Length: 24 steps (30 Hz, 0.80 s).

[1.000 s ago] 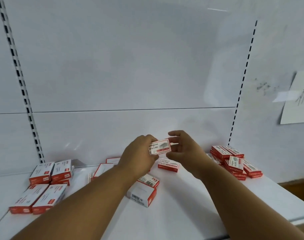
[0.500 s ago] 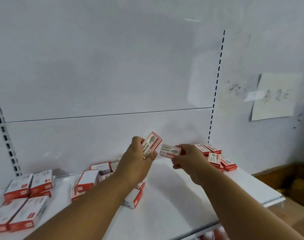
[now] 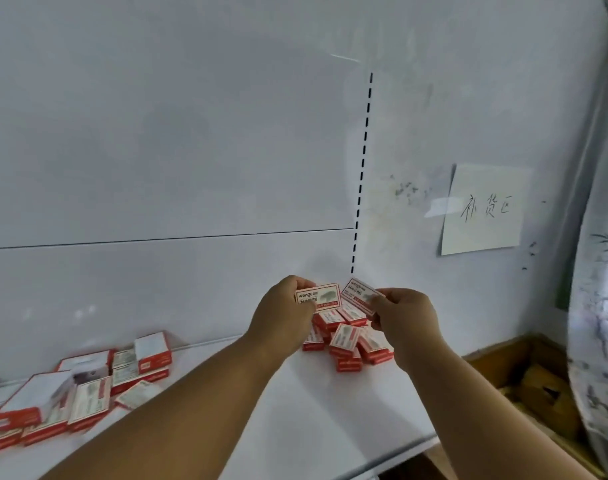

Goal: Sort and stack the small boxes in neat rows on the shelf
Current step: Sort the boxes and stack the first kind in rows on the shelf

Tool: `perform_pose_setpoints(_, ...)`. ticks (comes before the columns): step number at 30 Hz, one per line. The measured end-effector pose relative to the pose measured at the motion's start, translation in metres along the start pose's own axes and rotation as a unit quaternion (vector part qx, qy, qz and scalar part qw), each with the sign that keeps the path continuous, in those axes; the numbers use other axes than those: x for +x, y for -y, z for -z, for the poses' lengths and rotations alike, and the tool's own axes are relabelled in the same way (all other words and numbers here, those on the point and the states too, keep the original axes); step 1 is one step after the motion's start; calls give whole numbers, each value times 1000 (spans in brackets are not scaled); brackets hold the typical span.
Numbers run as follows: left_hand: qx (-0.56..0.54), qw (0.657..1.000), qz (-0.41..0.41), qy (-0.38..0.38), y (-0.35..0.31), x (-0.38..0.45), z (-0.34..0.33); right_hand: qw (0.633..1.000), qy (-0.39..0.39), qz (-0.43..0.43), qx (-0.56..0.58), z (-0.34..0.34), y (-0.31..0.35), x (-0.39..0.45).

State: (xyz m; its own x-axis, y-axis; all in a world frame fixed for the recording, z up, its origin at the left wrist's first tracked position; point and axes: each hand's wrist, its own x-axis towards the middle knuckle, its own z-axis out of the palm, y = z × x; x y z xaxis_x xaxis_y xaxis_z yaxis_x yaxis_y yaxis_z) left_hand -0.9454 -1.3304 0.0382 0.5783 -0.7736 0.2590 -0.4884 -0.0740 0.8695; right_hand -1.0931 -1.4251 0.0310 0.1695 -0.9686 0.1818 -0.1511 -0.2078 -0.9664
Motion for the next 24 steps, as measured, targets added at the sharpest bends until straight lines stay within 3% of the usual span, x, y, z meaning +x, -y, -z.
perform_pose_setpoints(4, -31, 997, 54, -34, -2, 22, -31, 999, 30, -2, -29, 13, -14, 34)
perform_pose_setpoints(12, 20, 989, 89, -113, 10, 49, -60, 989, 105, 20, -106, 1, -23, 84)
perform_pose_setpoints(19, 170, 972, 86, -138, 13, 50, -62, 950, 164, 69, -259, -13, -26, 101)
perform_pose_setpoints(24, 259, 957, 86, -99, 13, 51, -65, 913, 173, 123, -348, -19, -27, 103)
